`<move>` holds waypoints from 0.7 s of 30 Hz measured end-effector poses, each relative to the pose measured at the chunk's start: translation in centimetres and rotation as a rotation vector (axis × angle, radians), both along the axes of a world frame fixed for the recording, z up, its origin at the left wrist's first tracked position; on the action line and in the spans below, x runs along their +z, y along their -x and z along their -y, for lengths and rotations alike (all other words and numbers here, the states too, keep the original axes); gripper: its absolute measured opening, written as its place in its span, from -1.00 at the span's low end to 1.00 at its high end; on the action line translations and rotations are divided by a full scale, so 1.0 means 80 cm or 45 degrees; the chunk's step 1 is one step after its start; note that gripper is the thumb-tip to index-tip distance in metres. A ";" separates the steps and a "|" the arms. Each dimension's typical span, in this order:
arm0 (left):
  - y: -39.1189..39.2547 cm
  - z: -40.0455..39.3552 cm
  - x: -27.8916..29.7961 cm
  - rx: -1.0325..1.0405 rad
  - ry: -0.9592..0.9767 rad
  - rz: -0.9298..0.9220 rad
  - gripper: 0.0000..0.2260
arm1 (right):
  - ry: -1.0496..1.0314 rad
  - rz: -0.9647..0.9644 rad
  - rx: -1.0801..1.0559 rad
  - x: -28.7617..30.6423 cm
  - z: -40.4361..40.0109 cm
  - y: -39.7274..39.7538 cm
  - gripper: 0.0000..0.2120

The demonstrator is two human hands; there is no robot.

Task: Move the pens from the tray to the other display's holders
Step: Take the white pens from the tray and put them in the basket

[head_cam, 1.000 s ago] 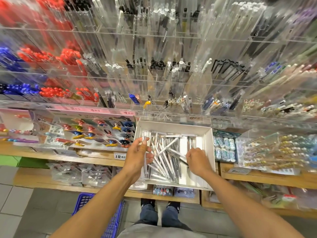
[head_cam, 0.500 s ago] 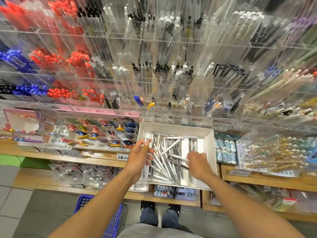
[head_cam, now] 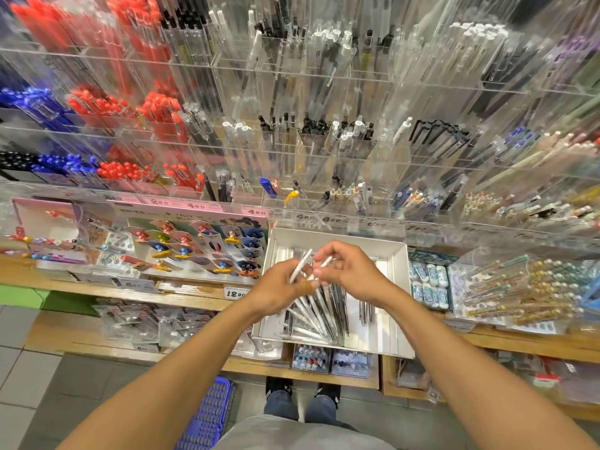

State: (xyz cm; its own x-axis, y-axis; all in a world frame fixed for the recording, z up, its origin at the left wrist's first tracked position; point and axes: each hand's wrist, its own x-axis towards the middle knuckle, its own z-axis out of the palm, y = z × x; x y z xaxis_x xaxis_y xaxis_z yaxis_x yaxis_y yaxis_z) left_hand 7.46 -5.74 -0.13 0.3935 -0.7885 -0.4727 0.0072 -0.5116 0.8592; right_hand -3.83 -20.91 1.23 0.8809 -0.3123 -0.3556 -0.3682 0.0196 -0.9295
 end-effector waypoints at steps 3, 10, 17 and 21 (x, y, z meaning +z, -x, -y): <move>-0.001 -0.007 -0.001 0.076 0.107 -0.102 -0.95 | -0.231 0.000 -0.173 -0.019 -0.009 0.000 -0.63; -0.002 -0.024 -0.014 0.526 0.085 -0.544 -0.91 | 0.620 -0.689 0.379 -0.105 -0.064 0.030 -0.81; -0.001 -0.031 -0.025 0.639 0.011 -0.503 -0.89 | 1.057 -0.750 0.578 -0.108 -0.078 0.014 -0.80; 0.000 -0.031 -0.029 0.695 0.022 -0.530 -0.91 | 0.933 -0.718 0.465 -0.106 -0.070 0.022 -0.85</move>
State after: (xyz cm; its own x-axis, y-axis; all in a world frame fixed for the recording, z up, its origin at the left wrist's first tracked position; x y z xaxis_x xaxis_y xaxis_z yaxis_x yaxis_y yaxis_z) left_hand 7.45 -3.29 -2.44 0.5253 -0.5374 -0.6598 0.5913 -0.3270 0.7372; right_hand -5.55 -15.32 -7.23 0.7282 -0.3656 -0.5797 -0.6290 -0.6923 -0.3535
